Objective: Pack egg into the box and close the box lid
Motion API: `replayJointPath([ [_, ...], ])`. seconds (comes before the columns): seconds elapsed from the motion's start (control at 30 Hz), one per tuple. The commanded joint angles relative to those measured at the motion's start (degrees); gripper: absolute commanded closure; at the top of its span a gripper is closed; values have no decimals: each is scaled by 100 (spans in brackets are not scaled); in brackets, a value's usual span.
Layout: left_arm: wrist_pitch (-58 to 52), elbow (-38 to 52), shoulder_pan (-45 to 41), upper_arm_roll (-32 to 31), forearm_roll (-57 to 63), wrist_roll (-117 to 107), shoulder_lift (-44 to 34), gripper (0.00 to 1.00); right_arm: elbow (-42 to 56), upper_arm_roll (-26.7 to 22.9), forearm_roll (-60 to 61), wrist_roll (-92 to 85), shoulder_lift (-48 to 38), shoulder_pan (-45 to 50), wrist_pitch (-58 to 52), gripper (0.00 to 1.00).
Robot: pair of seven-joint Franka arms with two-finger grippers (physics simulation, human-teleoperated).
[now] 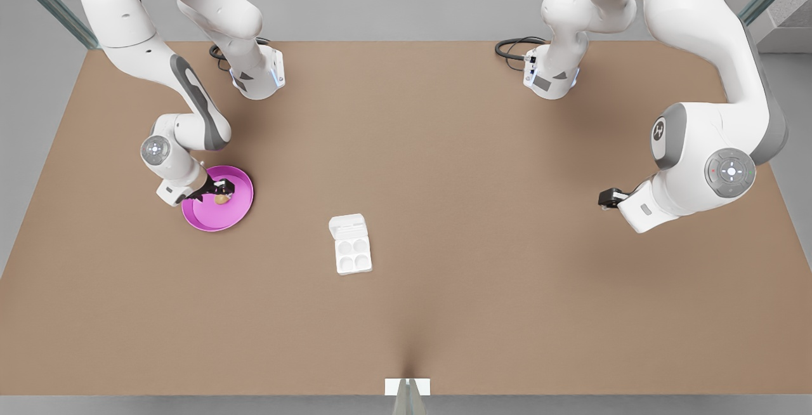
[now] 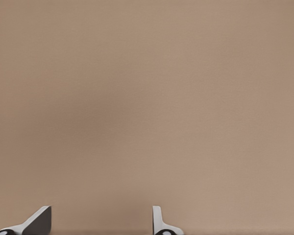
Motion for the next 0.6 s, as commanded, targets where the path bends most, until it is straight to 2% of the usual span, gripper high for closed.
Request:
replayJointPath([
  [0.0, 10, 0, 0, 1, 3, 0, -5, 0, 10, -2, -1, -64, 3, 14, 3, 0],
  [0.3, 2, 0, 0, 1, 3, -9, 3, 0, 27, 7, -1, 6, 82, 67, 20, 0],
  [0.37, 1, 0, 0, 1, 3, -9, 3, 0, 27, 7, -1, 6, 82, 67, 91, 22],
  [0.43, 2, 0, 0, 1, 3, -9, 12, 0, 27, 7, -1, 15, 82, 76, 99, 29],
  [0.57, 2, 0, 0, 1, 3, -9, 12, 0, 27, 7, 8, 15, 117, 58, 161, 29],
])
